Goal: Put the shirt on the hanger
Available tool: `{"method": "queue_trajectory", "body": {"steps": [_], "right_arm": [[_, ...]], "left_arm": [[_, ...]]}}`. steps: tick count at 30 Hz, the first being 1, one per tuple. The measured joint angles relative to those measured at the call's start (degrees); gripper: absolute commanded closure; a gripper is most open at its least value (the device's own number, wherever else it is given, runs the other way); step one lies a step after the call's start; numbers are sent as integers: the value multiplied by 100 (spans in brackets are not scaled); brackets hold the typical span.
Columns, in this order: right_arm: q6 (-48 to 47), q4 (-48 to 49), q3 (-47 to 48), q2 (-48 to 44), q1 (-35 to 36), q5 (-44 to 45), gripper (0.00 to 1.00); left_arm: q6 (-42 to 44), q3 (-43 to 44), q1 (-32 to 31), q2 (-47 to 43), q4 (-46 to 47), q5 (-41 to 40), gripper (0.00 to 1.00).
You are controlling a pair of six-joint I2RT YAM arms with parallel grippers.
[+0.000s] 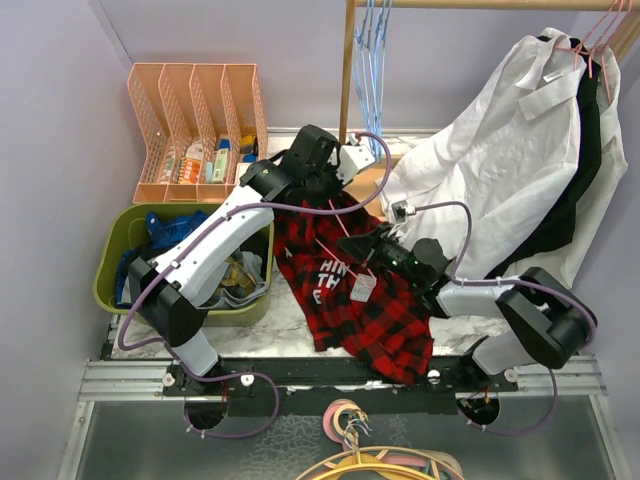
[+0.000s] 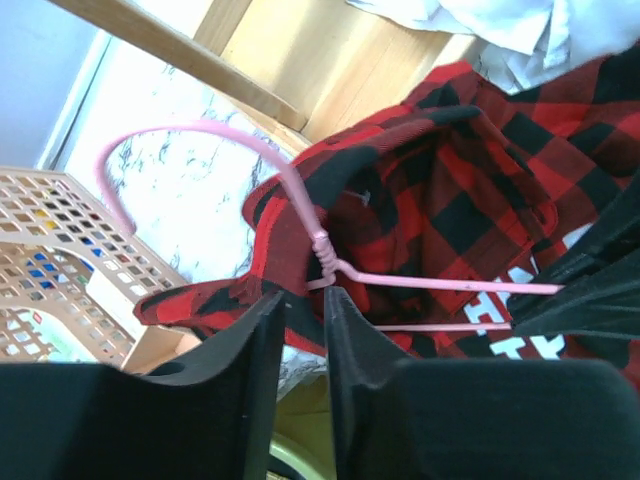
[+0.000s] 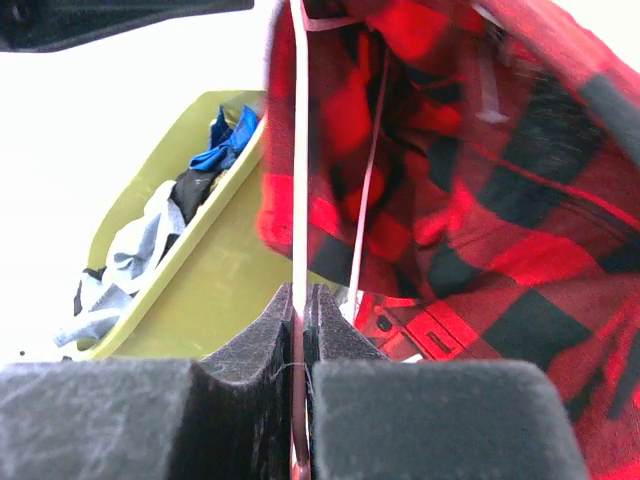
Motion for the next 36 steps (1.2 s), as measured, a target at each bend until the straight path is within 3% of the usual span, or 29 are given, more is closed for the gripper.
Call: {"method": "queue_trajectory", "body": {"steps": [4, 12, 15, 18, 19, 21, 24, 30, 32, 36], "right_arm": [[-7, 828, 11, 614, 2, -238, 99], [-74, 2341, 208, 1880, 2, -396, 99], [-170, 2367, 348, 2129, 2, -387, 99], [-295, 2378, 452, 2332, 2, -378, 99], [-332, 2380, 474, 2376, 2, -376, 99], [-420, 2382, 509, 2465, 2, -378, 99], [-520, 2389, 511, 2505, 2, -378, 99], [-828, 2415, 457, 2524, 2, -415, 99], [-949, 2420, 433, 2524, 2, -483, 99], [-1147, 2422, 415, 2524, 2, -577, 99]], "left_arm": [[236, 0, 9, -11, -306, 632, 57], [693, -535, -4, -275, -730, 1891, 53], [748, -852, 769, -476, -584, 2616, 54], [782, -852, 2138, -439, -385, 3311, 55], [863, -798, 2522, -378, -404, 3499, 59], [1102, -634, 2861, -234, -538, 3783, 84], [1954, -278, 2855, 48, -1056, 4301, 91], [4113, 741, 2721, 1207, -2673, 4837, 71], [4553, 835, 2745, 1628, -2900, 4800, 63], [4911, 852, 2837, 2004, -2839, 4688, 57]]}}
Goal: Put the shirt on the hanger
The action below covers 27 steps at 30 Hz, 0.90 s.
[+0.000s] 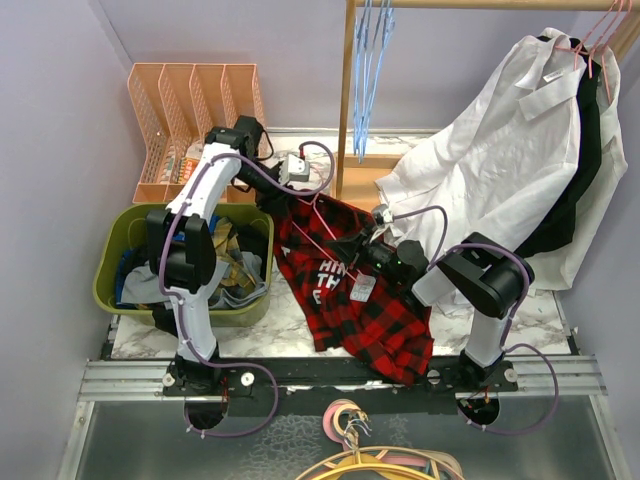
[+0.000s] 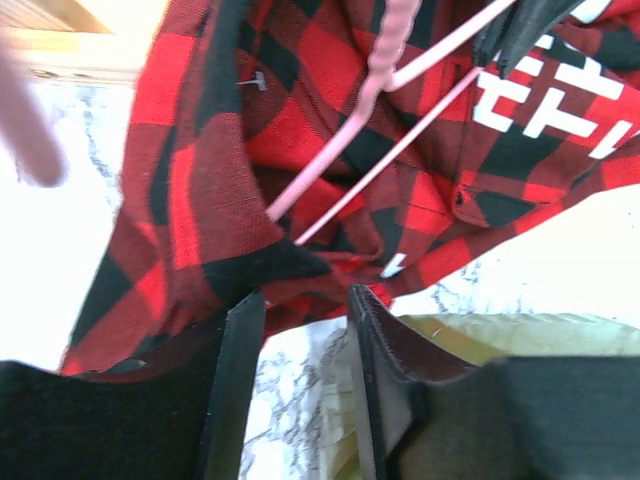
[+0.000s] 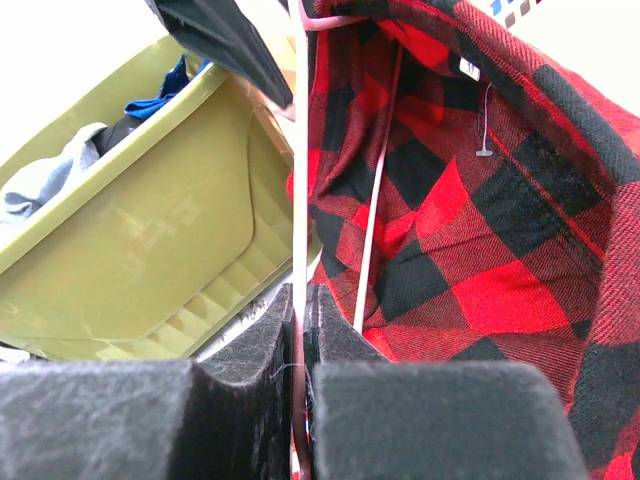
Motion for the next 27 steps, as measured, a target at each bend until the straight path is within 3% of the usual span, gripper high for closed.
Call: {"method": "queue_trajectory", "body": {"steps": [6, 7, 8, 9, 10, 16, 21, 25, 27], "right_arm": [[-173, 0, -9, 0, 0, -39, 99], [-186, 0, -11, 0, 0, -42, 99], [-201, 0, -11, 0, 0, -39, 99], [-210, 0, -13, 0, 0, -39, 99], [-225, 0, -13, 0, 0, -42, 99], [-269, 0, -11, 0, 0, -79, 99], [-278, -2, 11, 15, 0, -111, 99], [-282, -2, 39, 15, 0, -127, 99], [-284, -2, 46, 17, 0, -127, 99]], "left_arm": [[389, 184, 142, -197, 387, -46, 45], [468, 184, 155, -236, 420, -57, 34], [555, 186, 179, -264, 424, -61, 14], [664, 186, 192, -284, 413, -63, 3], [789, 186, 203, -297, 385, -66, 1], [1047, -149, 297, -514, 511, -79, 3], [1314, 96, 378, -411, 492, -68, 9], [1692, 629, 402, -72, 269, 61, 21], [1912, 881, 400, 131, 33, 142, 37]]}}
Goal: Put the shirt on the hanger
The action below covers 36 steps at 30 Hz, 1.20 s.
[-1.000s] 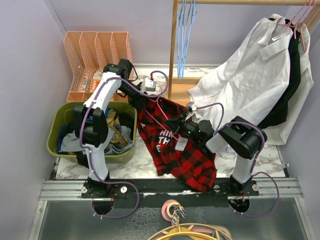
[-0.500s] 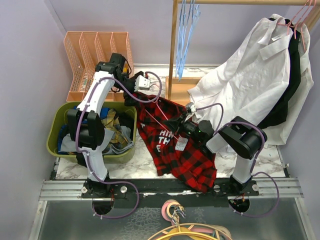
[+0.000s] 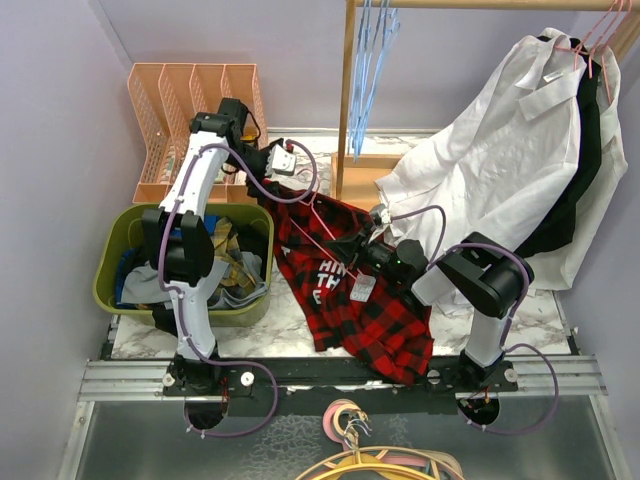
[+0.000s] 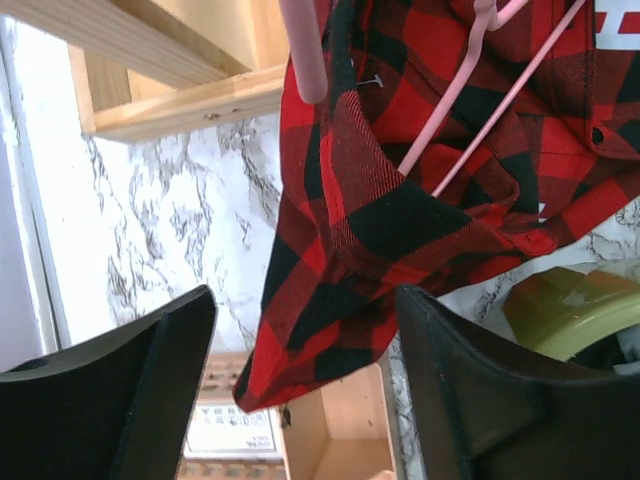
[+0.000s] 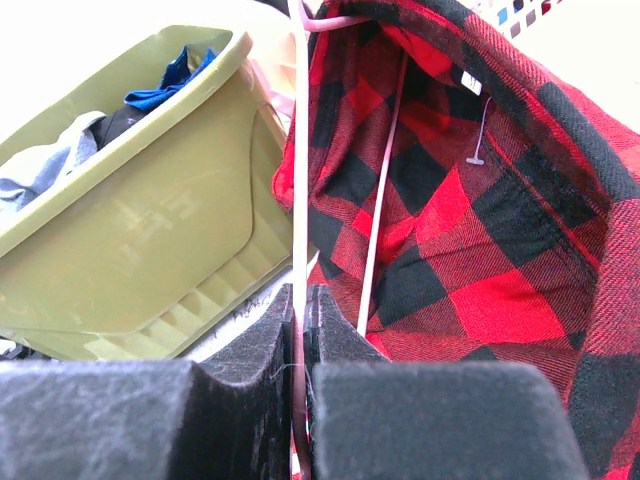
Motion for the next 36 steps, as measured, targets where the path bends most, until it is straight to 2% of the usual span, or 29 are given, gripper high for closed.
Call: {"method": "queue_trajectory", "body": {"steps": [4, 5, 6, 12, 14, 17, 20, 23, 25, 29, 30, 34, 36], "right_arm": [[0, 0, 0, -2, 0, 0, 99], [0, 0, 0, -2, 0, 2, 99], [0, 0, 0, -2, 0, 2, 99], [-57, -2, -2, -2, -2, 7, 99], [-90, -2, -2, -2, -2, 7, 99], [-125, -4, -2, -2, -2, 7, 99], [-146, -4, -2, -2, -2, 7, 99], [-144, -4, -2, -2, -2, 7, 99], [-138, -4, 0, -4, -4, 4, 99], [-98, -11, -2, -9, -39, -15, 99], [-83, -15, -2, -9, -42, -15, 99], [-33, -35, -2, -59, -127, -9, 99], [-22, -50, -2, -96, -142, -11, 99]], "left_arm": [[297, 313, 0, 374, -387, 197, 68], [350, 302, 0, 411, -444, 227, 69], [457, 247, 0, 435, -505, 278, 68], [649, 140, -2, 435, -695, 535, 43], [649, 140, -2, 433, -717, 588, 42], [645, 111, -22, 433, -730, 623, 44], [649, 50, -46, 433, -739, 625, 50], [629, 42, -107, 448, -754, 623, 62], [610, 55, -146, 481, -765, 625, 74], [597, 109, -238, 592, -737, 634, 86], [612, 109, -258, 605, -719, 634, 85], [669, 111, -319, 605, -621, 632, 70], [614, 111, -341, 605, -614, 649, 68]]}}
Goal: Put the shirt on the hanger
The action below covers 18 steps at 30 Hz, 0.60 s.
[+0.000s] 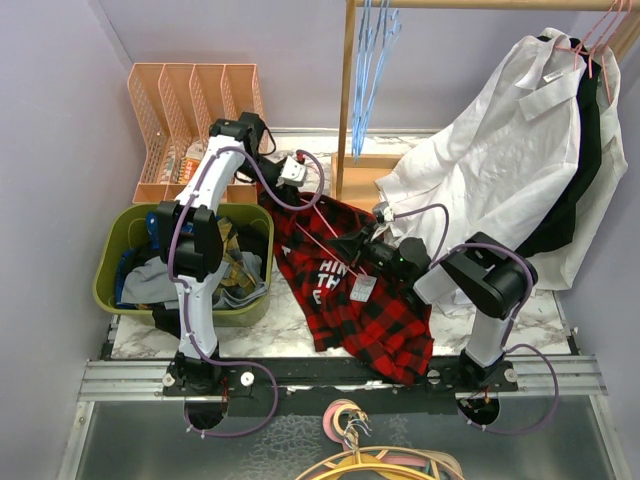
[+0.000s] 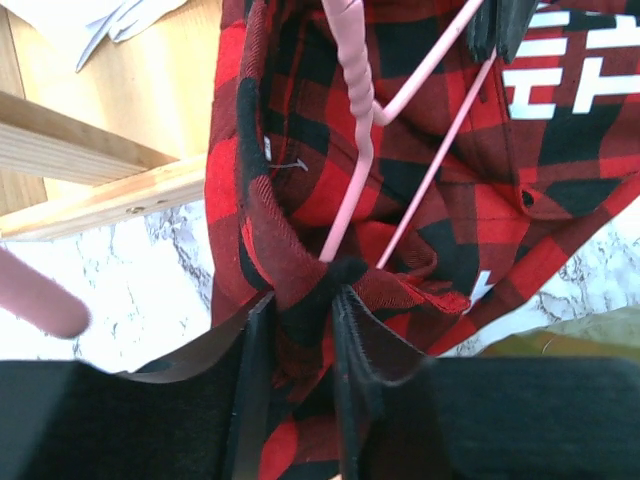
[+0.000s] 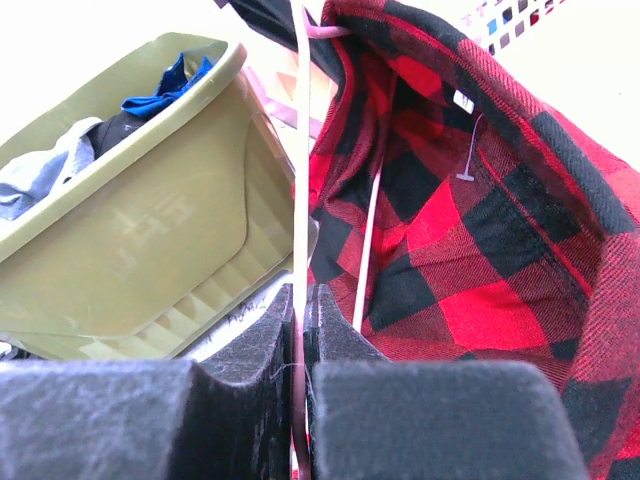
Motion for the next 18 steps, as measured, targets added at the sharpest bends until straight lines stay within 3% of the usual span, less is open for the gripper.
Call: {"method": "queue_trajectory", "body": {"steps": [4, 8, 11, 13, 18], "right_arm": [[2, -22, 0, -68, -2, 2, 99], [7, -107, 0, -94, -35, 0, 99], [24, -162, 0, -111, -50, 2, 99], [26, -192, -2, -118, -92, -4, 99], [24, -247, -2, -225, -98, -11, 99]], "left_arm": [[-103, -42, -103, -2, -31, 79, 72], [-131, -249, -144, -55, 0, 122, 91], [-94, -361, -155, -70, -4, 109, 95], [-96, -385, -160, -85, 9, 107, 93], [-297, -413, -173, -177, 85, 109, 73]]}}
